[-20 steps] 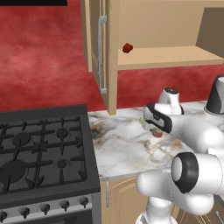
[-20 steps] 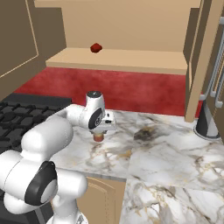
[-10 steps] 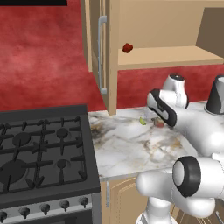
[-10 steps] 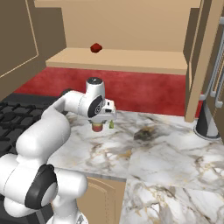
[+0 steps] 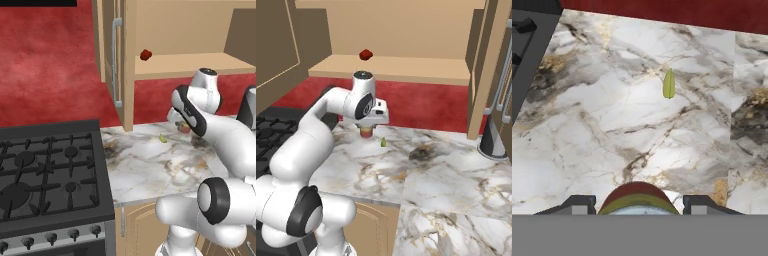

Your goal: Pick the canned food and boxed food from the counter and place them in the cabinets closest to them.

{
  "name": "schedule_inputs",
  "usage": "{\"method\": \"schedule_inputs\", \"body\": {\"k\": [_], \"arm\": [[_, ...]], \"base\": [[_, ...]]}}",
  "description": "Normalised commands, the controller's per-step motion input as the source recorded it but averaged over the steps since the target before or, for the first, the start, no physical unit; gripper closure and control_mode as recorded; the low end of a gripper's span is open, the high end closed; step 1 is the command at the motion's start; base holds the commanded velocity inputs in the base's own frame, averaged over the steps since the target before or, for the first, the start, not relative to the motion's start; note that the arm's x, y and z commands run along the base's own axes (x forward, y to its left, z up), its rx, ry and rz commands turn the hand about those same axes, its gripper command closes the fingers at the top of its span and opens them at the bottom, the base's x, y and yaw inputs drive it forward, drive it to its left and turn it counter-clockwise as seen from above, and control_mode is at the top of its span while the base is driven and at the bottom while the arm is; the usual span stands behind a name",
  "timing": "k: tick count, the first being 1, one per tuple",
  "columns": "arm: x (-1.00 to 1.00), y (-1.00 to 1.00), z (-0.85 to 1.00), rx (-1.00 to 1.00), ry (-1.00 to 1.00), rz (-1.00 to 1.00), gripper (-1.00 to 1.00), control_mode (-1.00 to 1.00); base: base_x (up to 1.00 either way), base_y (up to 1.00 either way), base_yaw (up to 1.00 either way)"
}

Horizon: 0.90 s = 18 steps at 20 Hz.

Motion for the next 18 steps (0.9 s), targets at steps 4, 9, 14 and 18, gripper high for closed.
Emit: {"method": "schedule_inputs", "body": {"k": [4, 9, 14, 18], "arm": [[0.0, 0.0, 0.57, 0.0, -0.03, 0.0, 1.0, -1.0], [-0.04, -0.02, 0.57, 0.0, -0.03, -0.01, 1.0, -1.0], [-0.08, -0.05, 0.55, 0.0, -0.03, -0.02, 1.0, -1.0], [-0.07, -0.04, 0.53, 0.0, -0.06, -0.02, 1.0, -1.0]], "base": [[0.0, 0.0, 0.0], [0.0, 0.0, 0.0], [0.0, 0.0, 0.0], [0.0, 0.0, 0.0]]}}
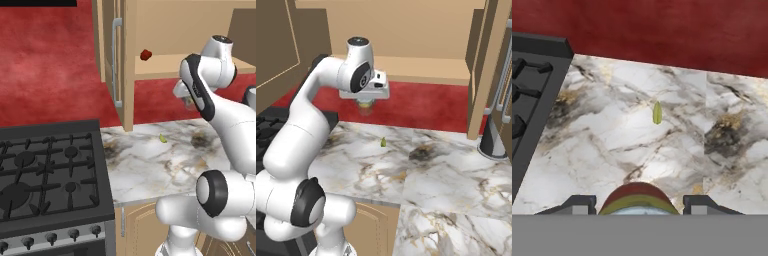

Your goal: Pick the canned food and boxed food from the counter and place them in the cabinets closest to them.

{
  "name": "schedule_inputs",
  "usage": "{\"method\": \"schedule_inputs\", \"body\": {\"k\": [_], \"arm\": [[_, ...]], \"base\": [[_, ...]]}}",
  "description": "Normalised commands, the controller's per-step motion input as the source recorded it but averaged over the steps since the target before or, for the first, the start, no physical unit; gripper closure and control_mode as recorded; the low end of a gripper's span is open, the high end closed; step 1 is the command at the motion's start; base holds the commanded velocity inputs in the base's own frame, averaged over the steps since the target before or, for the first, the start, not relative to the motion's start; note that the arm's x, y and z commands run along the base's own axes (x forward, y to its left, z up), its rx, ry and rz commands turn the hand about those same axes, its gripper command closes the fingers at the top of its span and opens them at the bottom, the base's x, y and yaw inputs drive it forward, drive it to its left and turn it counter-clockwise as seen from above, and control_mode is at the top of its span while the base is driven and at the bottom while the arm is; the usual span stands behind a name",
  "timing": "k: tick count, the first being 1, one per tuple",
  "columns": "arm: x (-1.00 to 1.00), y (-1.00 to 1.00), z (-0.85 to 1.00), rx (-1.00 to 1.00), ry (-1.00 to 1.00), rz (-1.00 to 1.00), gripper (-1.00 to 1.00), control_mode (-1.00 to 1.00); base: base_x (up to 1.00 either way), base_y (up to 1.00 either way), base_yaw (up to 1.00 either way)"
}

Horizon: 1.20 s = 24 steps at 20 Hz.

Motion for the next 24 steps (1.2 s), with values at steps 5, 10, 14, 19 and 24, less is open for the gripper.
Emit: {"method": "schedule_inputs", "body": {"k": [5, 10, 14, 19, 24], "arm": [[-0.03, -0.01, 0.2, 0.0, -0.08, 0.0, 1.0, -1.0], [-0.09, -0.02, 0.38, 0.03, -0.14, 0.0, 1.0, -1.0], [-0.09, -0.07, 0.52, 0.03, -0.15, -0.01, 1.0, -1.0], [-0.01, -0.03, 0.47, 0.01, -0.19, -0.03, 1.0, -1.0], [0.0, 0.0, 0.31, 0.0, -0.18, -0.02, 1.0, -1.0]], "base": [[0.0, 0.0, 0.0], [0.0, 0.0, 0.0], [0.0, 0.0, 0.0], [0.0, 0.0, 0.0], [0.0, 0.0, 0.0]]}}
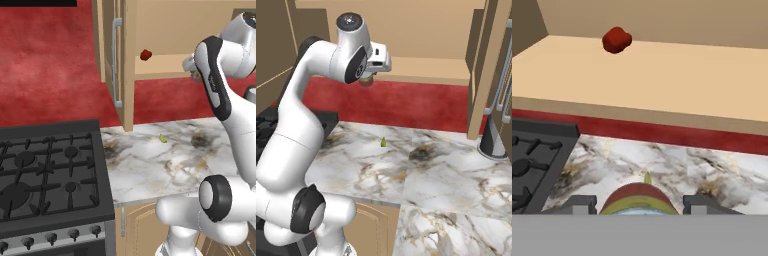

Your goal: Pick the canned food and boxed food from the counter and place them in the cabinets closest to them.

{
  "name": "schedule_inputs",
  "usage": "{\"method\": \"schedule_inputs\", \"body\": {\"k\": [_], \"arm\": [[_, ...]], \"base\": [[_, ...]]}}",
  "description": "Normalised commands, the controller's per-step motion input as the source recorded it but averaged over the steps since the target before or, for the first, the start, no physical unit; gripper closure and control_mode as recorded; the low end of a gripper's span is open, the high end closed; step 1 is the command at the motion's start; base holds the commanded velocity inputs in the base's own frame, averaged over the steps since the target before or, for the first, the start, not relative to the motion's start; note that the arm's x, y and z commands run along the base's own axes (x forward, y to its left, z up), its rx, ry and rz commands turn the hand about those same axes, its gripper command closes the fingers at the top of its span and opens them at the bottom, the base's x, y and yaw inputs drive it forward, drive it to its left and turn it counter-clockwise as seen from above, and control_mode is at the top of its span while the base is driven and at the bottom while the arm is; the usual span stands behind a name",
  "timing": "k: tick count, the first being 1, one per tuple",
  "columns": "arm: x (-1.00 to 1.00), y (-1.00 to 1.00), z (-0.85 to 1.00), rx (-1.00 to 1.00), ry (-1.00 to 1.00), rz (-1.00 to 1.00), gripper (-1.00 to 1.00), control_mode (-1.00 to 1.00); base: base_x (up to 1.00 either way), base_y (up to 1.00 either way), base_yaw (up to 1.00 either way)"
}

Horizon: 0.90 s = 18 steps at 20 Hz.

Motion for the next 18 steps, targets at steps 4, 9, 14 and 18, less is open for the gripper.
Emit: {"method": "schedule_inputs", "body": {"k": [4, 9, 14, 18], "arm": [[0.04, 0.0, 0.13, 0.0, -0.16, -0.03, 1.0, -1.0], [0.21, 0.0, 0.08, 0.0, -0.1, -0.03, 1.0, -1.0], [0.34, 0.0, 0.16, 0.0, -0.01, -0.03, 1.0, -1.0], [0.4, 0.0, 0.22, 0.0, 0.0, -0.02, 1.0, -1.0]], "base": [[0.0, 0.0, 0.0], [0.0, 0.0, 0.0], [0.0, 0.0, 0.0], [0.0, 0.0, 0.0]]}}
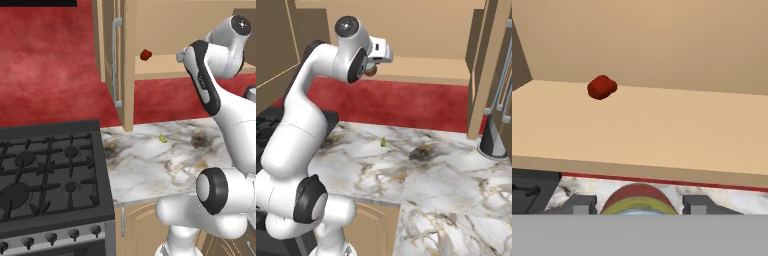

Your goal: Pick the canned food and boxed food from the counter and place them in the cabinets closest to them.

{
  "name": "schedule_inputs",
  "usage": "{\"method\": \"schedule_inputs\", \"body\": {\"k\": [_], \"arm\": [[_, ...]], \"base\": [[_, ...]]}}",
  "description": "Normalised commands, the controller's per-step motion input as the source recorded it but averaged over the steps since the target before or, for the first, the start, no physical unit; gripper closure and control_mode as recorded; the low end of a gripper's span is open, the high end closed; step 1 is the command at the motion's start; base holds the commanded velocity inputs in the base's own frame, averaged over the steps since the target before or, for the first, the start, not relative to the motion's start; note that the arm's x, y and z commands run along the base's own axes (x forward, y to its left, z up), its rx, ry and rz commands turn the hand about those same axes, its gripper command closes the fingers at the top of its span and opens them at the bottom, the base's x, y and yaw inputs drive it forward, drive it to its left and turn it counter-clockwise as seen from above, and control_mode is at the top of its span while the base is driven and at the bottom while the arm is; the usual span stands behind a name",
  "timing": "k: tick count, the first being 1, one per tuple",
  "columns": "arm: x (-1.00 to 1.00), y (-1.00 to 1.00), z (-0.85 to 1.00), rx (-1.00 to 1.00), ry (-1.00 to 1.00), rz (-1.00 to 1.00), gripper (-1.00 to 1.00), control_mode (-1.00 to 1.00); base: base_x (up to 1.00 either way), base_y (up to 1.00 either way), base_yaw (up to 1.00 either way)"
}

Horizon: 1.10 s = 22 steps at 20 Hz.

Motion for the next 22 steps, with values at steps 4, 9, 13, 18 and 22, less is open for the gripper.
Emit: {"method": "schedule_inputs", "body": {"k": [4, 9, 13, 18, 22], "arm": [[0.36, 0.0, 0.09, 0.0, 0.0, -0.02, 1.0, -1.0], [0.03, 0.0, 0.0, 0.0, 0.0, 0.0, 1.0, -1.0], [0.14, 0.0, -0.02, 0.0, 0.0, 0.0, 1.0, -1.0], [0.32, 0.01, -0.05, 0.0, 0.02, 0.0, 1.0, -1.0], [0.42, 0.01, -0.01, 0.0, 0.04, 0.0, 1.0, -1.0]], "base": [[0.0, 0.0, 0.0], [0.0, 0.0, 0.0], [0.0, 0.0, 0.0], [0.0, 0.0, 0.0], [0.0, 0.0, 0.0]]}}
